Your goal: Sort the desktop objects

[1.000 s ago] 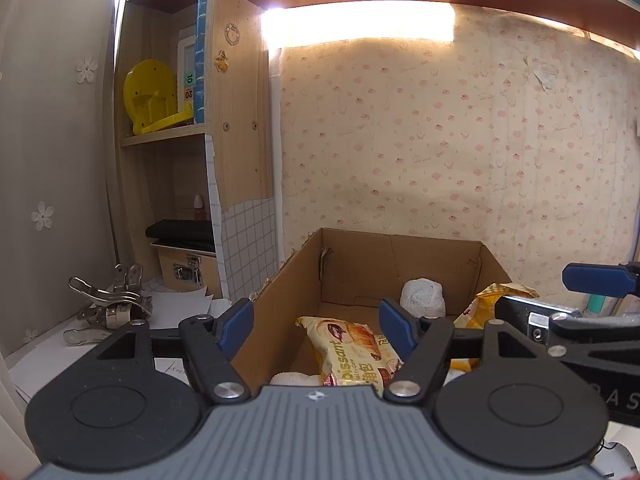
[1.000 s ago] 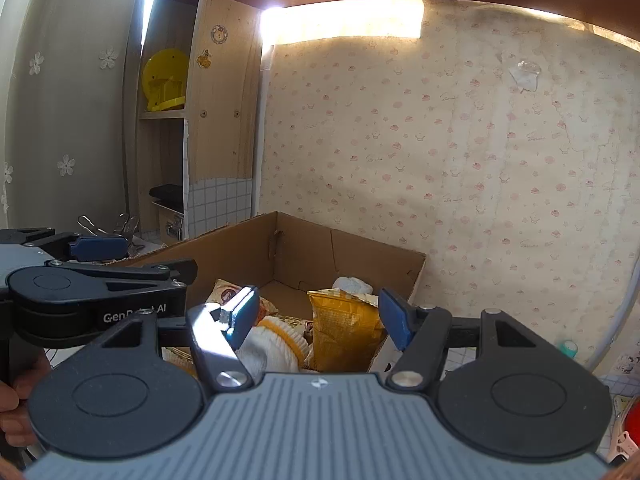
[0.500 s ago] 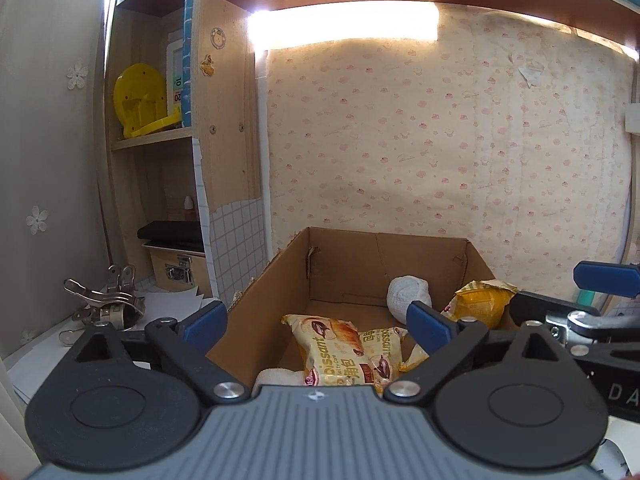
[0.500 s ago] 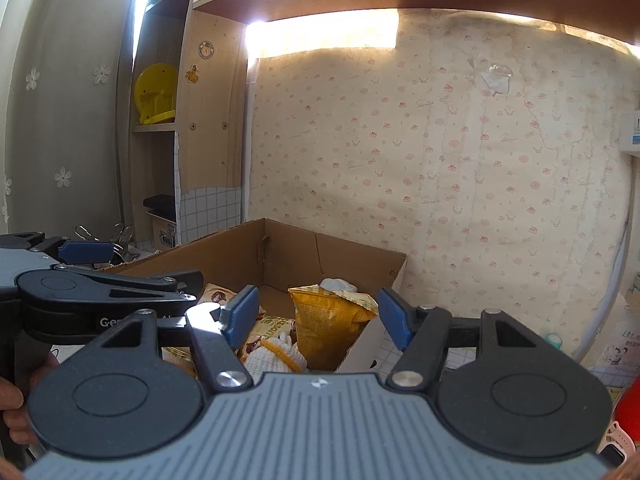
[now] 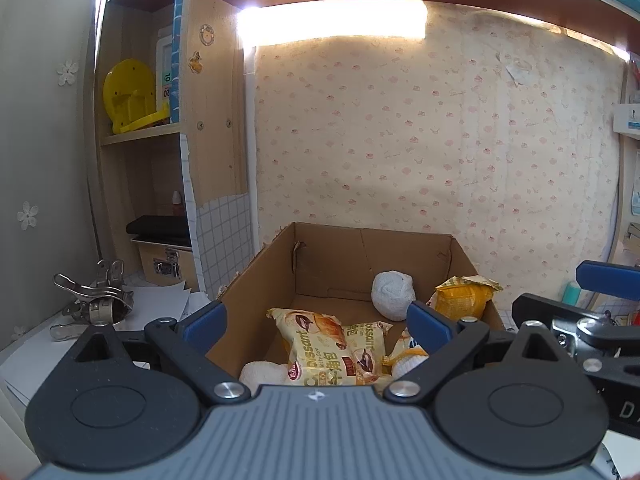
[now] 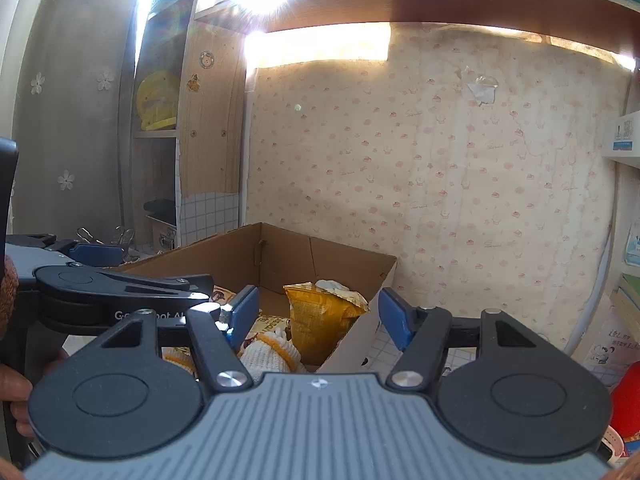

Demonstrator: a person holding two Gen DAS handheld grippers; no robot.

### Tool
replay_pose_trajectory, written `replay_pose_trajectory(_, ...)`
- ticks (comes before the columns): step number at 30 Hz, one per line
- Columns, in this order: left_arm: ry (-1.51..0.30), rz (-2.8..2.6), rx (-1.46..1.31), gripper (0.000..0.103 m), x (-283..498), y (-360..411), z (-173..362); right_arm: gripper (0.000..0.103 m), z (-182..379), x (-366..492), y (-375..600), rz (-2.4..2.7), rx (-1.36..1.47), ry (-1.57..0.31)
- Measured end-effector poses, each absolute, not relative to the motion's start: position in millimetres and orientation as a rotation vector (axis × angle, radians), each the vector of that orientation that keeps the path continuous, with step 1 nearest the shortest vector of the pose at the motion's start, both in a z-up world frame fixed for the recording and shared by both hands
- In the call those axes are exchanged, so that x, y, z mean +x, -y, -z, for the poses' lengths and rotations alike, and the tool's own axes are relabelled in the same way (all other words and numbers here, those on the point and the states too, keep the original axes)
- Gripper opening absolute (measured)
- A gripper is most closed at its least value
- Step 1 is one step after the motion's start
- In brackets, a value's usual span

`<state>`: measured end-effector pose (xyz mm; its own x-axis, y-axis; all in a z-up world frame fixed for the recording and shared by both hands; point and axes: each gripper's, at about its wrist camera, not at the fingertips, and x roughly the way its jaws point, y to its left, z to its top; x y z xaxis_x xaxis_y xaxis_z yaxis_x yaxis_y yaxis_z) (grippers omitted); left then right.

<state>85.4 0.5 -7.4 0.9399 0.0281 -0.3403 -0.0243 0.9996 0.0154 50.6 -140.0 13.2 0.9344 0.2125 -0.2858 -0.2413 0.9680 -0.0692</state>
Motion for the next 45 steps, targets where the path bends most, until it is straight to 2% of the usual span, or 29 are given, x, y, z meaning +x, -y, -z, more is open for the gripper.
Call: replay_pose_trajectory(45, -0.347, -0.001, 0.022, 0.099, 83.4, 6.9, 5.9, 0.065, -11.2, 35.7, 145.0, -0.205, -0.092, -0.272)
